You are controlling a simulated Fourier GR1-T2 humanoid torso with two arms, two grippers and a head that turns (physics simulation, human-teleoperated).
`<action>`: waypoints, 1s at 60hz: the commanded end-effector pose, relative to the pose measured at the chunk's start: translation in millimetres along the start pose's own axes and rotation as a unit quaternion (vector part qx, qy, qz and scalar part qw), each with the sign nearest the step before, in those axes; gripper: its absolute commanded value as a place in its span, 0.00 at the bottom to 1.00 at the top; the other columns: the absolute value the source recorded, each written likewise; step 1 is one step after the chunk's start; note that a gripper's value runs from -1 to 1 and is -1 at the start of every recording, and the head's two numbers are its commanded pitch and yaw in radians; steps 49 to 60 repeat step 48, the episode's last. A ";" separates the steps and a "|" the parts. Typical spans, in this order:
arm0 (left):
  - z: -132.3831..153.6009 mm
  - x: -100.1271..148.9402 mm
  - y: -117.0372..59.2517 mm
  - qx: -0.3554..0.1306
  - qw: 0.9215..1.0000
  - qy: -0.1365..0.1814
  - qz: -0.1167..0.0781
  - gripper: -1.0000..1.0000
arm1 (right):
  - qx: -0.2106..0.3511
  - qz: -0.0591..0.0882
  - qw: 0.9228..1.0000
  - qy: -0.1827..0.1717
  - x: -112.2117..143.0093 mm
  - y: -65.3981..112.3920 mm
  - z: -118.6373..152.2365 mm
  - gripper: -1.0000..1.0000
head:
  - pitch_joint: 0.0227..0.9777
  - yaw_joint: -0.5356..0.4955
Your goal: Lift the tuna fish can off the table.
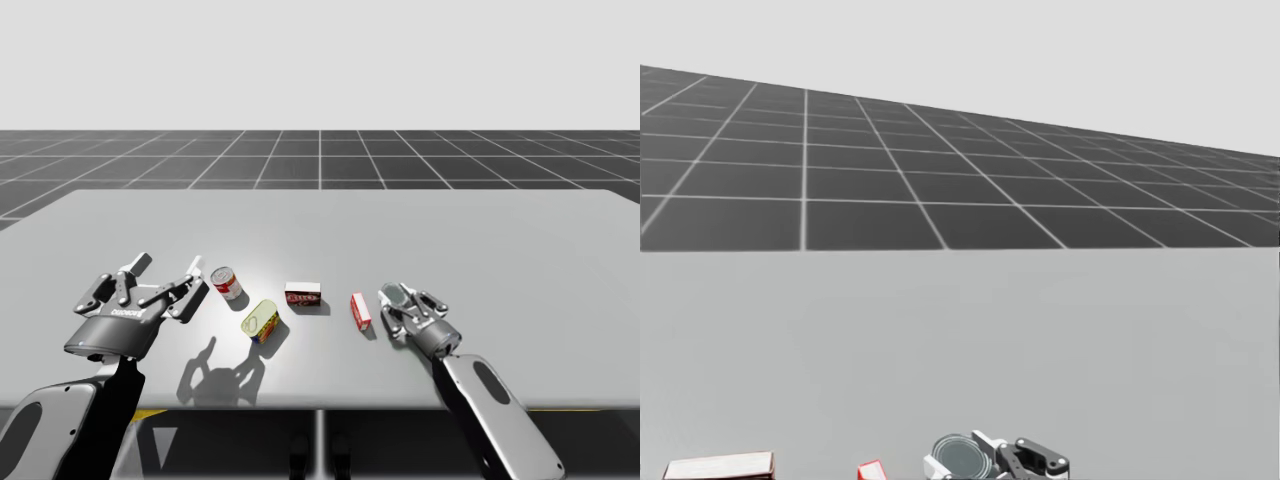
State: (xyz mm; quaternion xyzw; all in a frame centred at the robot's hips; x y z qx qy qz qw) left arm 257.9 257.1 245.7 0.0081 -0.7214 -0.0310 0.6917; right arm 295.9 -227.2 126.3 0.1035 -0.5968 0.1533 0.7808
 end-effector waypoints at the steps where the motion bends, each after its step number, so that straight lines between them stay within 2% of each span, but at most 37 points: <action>1: 0.5 0.2 0.5 0.000 1.000 0.000 0.002 0.00 | -0.058 -0.009 0.998 -0.017 11.0 -9.7 7.0 0.95 | 0.41 0.21; 9: 0.6 0.7 0.6 -0.001 1.000 0.000 0.003 0.00 | -0.060 0.001 0.997 -0.042 35.5 -8.0 19.1 0.94 | 0.42 0.21; 21: 0.3 1.3 1.8 -0.001 1.000 -0.001 0.006 0.00 | -0.063 0.028 0.994 -0.085 76.0 -0.9 36.0 0.96 | 0.43 0.21; 31: 0.7 2.2 2.5 -0.002 1.000 -0.002 0.008 0.00 | -0.070 0.049 0.988 -0.129 109.7 7.2 51.5 0.97 | 0.44 0.21; 33: 0.8 2.5 2.8 -0.001 1.000 -0.003 0.009 0.00 | -0.074 0.058 0.985 -0.146 120.1 9.0 55.8 0.97 | 0.44 0.21; 39: 1.0 2.8 3.1 -0.001 1.000 -0.004 0.010 0.00 | -0.084 0.071 0.977 -0.182 141.3 14.2 64.9 0.98 | 0.43 0.21; 41: 1.0 2.8 3.2 -0.001 1.000 -0.005 0.009 0.00 | -0.087 0.081 0.974 -0.194 145.9 15.9 66.8 0.98 | 0.43 0.22; 42: 1.0 3.0 3.4 -0.001 1.000 -0.005 0.010 0.00 | -0.094 0.089 0.969 -0.210 153.2 18.4 70.1 0.98 | 0.43 0.22; 47: 0.9 3.0 3.6 -0.001 1.000 -0.007 0.010 0.00 | -0.108 0.101 0.958 -0.246 169.4 24.4 78.4 1.00 | 0.43 0.22; 48: 0.7 3.1 4.2 0.001 1.000 -0.008 0.010 0.00 | -0.117 0.107 0.951 -0.267 178.2 26.7 83.4 1.00 | 0.42 0.22; 60: 0.7 3.1 4.2 0.001 1.000 -0.008 0.010 0.00 | -0.117 0.107 0.951 -0.267 178.2 26.7 83.4 1.00 | 0.42 0.22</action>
